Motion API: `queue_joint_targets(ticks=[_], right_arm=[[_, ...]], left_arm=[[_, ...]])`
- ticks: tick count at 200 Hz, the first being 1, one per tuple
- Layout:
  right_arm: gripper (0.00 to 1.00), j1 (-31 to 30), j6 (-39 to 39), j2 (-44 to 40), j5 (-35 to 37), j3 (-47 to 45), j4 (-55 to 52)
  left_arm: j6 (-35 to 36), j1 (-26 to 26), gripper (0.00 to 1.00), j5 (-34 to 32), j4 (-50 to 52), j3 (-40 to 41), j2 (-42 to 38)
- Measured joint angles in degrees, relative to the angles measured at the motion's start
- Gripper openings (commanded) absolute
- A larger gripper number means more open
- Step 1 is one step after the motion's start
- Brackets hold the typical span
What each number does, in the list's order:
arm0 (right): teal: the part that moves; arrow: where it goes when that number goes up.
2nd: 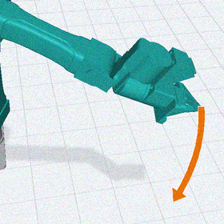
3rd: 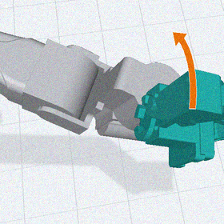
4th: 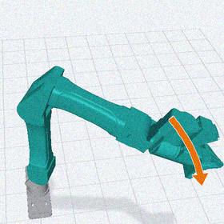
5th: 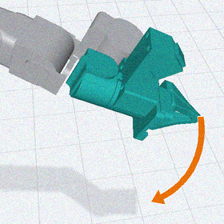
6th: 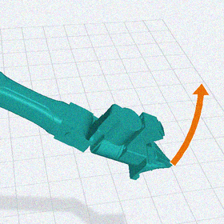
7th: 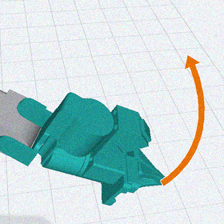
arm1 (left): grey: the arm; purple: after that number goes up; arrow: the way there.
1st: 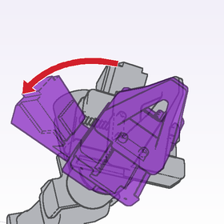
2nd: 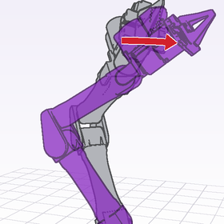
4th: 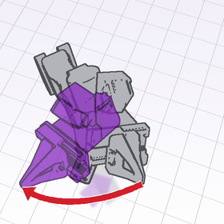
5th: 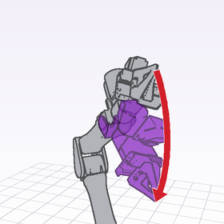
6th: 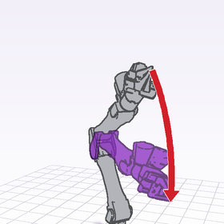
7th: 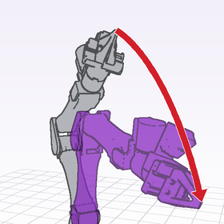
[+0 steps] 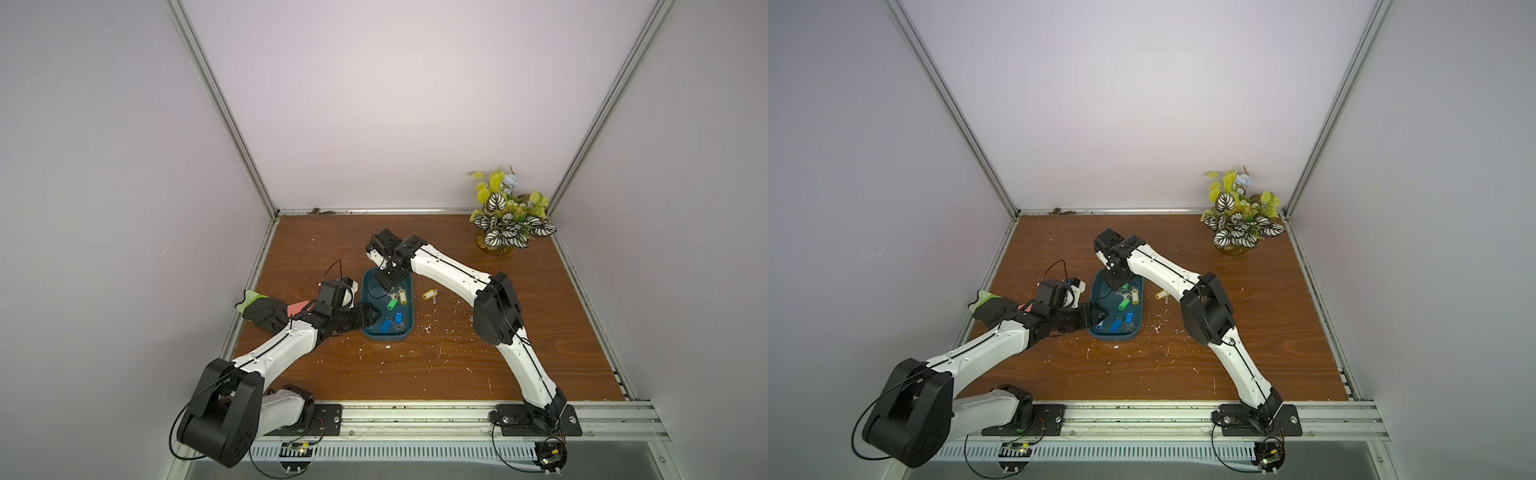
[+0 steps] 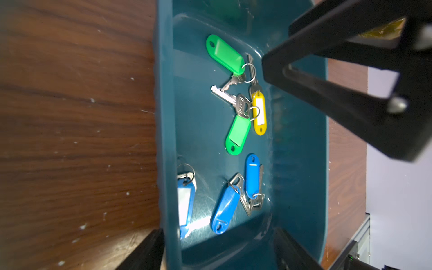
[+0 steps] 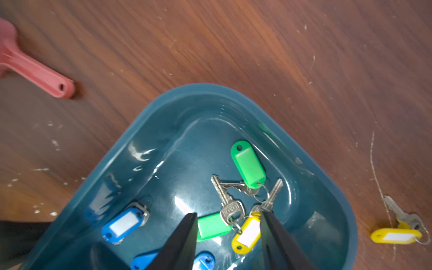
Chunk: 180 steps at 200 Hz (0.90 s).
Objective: Take the keys out of the storage box
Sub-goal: Pick up the key from the storage box.
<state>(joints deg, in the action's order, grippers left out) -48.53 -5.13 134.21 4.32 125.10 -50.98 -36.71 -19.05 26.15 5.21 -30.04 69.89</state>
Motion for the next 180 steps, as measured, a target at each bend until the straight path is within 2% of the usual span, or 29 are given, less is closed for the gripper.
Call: queue_joint_targets(ticks=[87, 180], right_arm=[[0.43, 0.0, -0.4, 4.0, 5.9, 2.1, -3.0], [0.41, 0.0, -0.5, 7.7, 6.4, 4.0, -4.1]], left_arm=[[0.0, 0.0, 0.77, -0.5, -0.3, 0.0, 1.3], [0.0, 0.0, 0.78, -1.9, -0.3, 0.0, 1.9]])
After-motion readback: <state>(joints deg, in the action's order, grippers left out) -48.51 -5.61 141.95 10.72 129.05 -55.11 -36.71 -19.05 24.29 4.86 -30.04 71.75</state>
